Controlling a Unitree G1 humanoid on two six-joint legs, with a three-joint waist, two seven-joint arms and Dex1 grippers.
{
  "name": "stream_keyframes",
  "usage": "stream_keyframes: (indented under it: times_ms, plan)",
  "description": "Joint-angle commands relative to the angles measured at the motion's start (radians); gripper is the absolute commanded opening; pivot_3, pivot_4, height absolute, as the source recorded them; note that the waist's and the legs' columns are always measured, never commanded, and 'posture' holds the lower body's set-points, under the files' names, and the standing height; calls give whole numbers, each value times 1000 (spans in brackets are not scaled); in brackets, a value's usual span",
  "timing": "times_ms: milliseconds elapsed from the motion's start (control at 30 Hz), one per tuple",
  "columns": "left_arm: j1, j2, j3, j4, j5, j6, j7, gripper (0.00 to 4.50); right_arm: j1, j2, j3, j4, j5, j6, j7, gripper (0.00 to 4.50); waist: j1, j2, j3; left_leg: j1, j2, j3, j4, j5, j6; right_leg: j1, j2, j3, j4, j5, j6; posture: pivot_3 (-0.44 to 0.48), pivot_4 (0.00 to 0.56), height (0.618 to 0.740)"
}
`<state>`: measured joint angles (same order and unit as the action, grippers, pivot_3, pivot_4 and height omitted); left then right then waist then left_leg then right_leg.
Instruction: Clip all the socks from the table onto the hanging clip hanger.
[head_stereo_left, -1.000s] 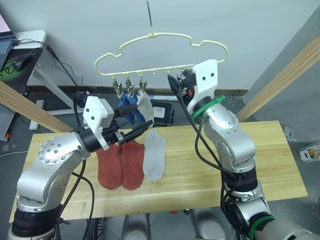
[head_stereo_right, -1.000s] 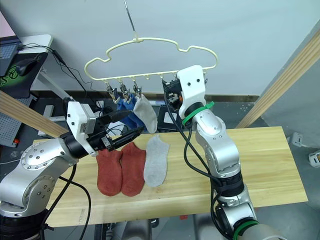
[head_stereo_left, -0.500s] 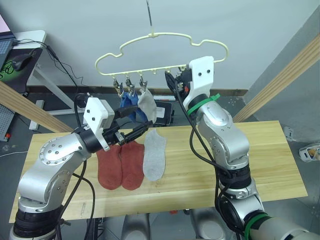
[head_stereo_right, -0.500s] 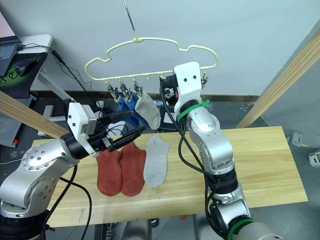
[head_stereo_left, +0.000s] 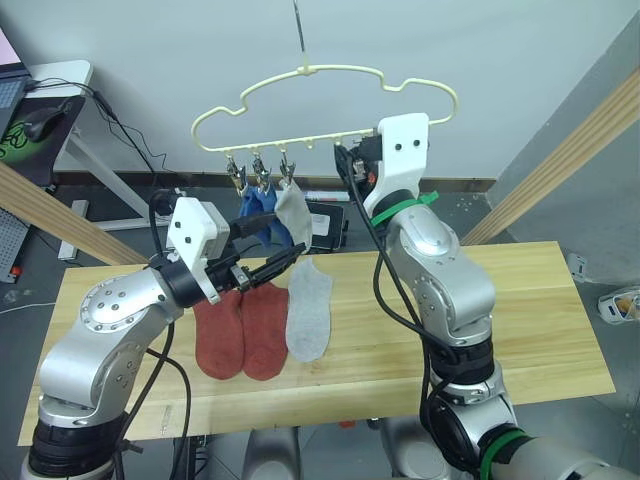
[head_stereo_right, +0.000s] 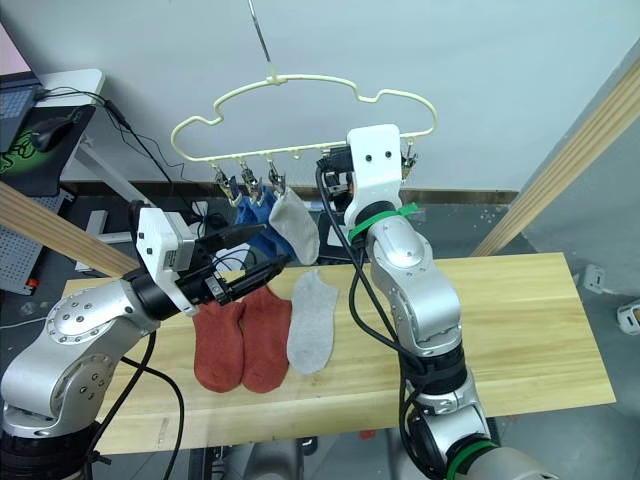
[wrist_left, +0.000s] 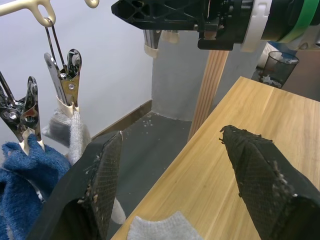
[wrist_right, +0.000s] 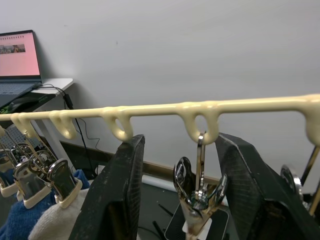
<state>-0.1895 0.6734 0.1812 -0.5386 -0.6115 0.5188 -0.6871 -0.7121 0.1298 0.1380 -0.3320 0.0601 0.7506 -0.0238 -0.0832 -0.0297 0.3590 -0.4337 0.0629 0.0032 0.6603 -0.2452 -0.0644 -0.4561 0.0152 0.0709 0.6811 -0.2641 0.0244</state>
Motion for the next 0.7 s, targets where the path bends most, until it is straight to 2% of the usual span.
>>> stream_keyframes:
  times_ms: [33,300,400,533,567,700]
  plan:
    - [5,-4,0,-23,3,-15,2,3441,-15,24,-14,-42,2,-7,-22,2260,0,0,0,0,0,0,0,0,0,0,0,0,0,0,0,-121,382,740]
    - [4,-8,-2,-25,2,-11,8,3441,-26,45,-30,-37,14,-2,-42,2260,0,0,0,0,0,0,0,0,0,0,0,0,0,0,0,-121,386,740]
    - [6,-10,-1,-27,1,-10,12,3441,-29,50,-34,-38,19,1,-46,1678,0,0,0,0,0,0,0,0,0,0,0,0,0,0,0,-122,387,740]
    - [9,-13,1,-29,2,-9,19,3441,-34,54,-37,-38,29,2,-52,397,0,0,0,0,0,0,0,0,0,0,0,0,0,0,0,-121,388,740]
    - [10,-14,1,-30,2,-9,20,3441,-36,55,-38,-38,31,2,-53,261,0,0,0,0,0,0,0,0,0,0,0,0,0,0,0,-121,388,740]
    - [13,-15,1,-32,3,-11,28,3441,-40,55,-38,-36,42,-4,-54,248,0,0,0,0,0,0,0,0,0,0,0,0,0,0,0,-119,390,740]
